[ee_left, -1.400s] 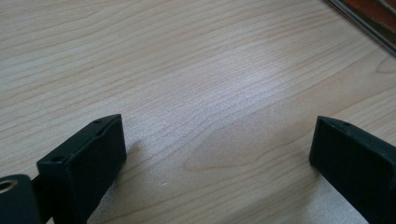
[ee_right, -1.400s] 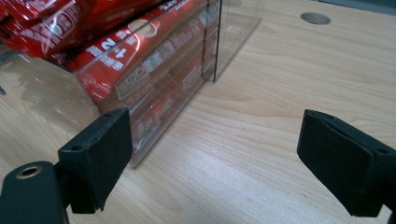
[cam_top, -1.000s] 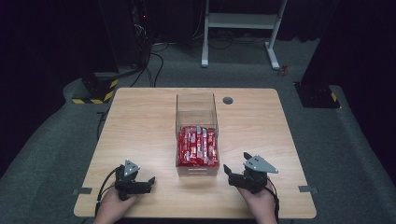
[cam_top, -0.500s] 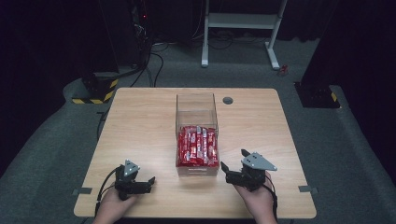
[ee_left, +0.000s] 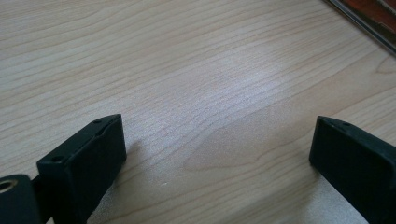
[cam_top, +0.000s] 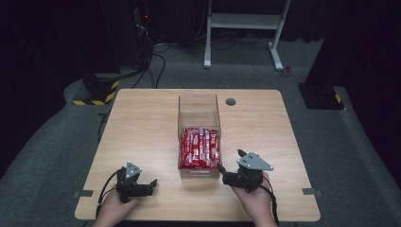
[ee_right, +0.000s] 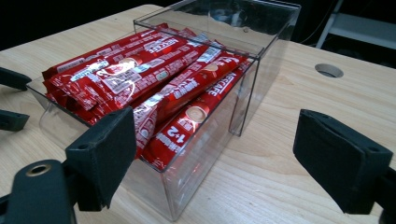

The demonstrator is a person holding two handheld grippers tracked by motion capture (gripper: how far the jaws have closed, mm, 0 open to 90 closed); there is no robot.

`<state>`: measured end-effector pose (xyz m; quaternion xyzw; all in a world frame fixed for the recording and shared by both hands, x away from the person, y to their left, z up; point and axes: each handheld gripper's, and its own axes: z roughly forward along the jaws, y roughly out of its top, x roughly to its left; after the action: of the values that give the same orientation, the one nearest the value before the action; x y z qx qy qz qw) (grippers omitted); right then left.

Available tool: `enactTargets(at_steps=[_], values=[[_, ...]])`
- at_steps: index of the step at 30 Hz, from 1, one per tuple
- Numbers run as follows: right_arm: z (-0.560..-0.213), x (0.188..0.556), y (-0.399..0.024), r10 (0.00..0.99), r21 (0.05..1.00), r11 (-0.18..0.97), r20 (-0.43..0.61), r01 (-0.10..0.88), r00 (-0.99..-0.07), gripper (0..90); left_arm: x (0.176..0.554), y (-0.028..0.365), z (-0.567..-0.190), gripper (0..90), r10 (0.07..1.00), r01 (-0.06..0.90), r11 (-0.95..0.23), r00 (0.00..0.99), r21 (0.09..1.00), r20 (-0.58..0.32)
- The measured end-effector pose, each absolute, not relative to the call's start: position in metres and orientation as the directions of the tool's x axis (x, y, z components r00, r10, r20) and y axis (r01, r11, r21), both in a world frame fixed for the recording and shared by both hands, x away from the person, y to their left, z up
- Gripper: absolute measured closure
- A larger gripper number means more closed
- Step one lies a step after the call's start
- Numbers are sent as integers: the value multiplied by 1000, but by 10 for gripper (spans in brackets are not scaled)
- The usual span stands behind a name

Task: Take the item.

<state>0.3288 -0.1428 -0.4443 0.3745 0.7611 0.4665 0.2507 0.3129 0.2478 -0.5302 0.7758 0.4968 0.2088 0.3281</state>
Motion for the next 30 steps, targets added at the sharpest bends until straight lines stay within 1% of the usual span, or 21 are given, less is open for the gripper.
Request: enactTargets(at_steps=[6, 9, 18, 30], values=[[-441, 330, -137, 799, 892, 290, -25, 348, -601, 165, 313, 248, -530, 40, 908, 634, -291, 419, 717, -2], [-438, 329, -135, 799, 897, 289, -35, 333, -601, 170, 313, 248, -530, 40, 908, 634, -291, 419, 716, -2], [-434, 333, -128, 792, 899, 286, -27, 332, -611, 161, 313, 248, -530, 40, 908, 634, -291, 419, 716, -2], [-433, 339, -116, 774, 901, 287, -18, 326, -633, 179, 313, 248, -530, 40, 905, 633, -296, 425, 716, -2]])
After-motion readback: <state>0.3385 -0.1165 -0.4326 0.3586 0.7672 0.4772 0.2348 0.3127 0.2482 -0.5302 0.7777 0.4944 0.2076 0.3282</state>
